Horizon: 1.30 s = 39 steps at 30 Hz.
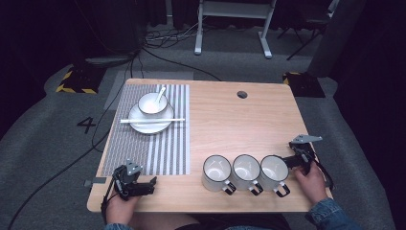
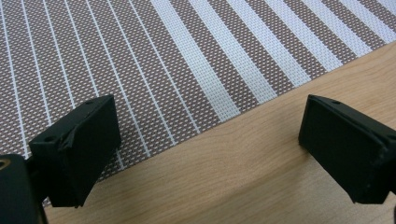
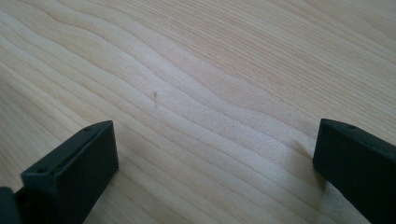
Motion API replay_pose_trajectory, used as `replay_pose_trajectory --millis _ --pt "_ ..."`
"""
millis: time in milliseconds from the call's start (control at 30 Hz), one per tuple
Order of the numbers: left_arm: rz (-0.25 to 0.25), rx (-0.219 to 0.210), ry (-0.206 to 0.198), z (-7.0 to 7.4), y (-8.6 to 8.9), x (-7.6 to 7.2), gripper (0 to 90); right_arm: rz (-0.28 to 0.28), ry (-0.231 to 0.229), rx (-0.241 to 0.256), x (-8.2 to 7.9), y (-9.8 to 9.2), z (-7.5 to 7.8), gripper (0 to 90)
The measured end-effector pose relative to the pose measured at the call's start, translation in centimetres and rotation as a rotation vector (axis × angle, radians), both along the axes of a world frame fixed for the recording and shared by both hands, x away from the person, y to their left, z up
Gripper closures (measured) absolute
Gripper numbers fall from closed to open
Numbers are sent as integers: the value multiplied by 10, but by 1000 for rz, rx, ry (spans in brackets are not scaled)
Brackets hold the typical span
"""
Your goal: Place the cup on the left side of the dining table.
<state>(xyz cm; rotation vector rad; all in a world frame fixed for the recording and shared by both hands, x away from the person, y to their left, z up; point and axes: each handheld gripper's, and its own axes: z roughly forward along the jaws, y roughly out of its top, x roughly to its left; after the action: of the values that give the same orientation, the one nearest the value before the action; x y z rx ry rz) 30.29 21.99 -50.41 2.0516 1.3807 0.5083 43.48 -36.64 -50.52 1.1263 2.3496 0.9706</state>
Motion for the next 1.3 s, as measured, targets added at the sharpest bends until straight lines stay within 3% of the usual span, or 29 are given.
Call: replay_pose_trajectory --millis 1033,1133,1200,1300 --pt "-1 -1 1 0 0 0 56 0 0 0 0 0 0 2" --pt "-18 -9 7 0 1 0 44 0 0 0 0 0 0 2" --pt "-9 -40 4 0 4 0 47 0 0 -1 0 0 0 2" --pt "-11 -36 4 0 4 0 48 0 0 -1 0 0 0 2"
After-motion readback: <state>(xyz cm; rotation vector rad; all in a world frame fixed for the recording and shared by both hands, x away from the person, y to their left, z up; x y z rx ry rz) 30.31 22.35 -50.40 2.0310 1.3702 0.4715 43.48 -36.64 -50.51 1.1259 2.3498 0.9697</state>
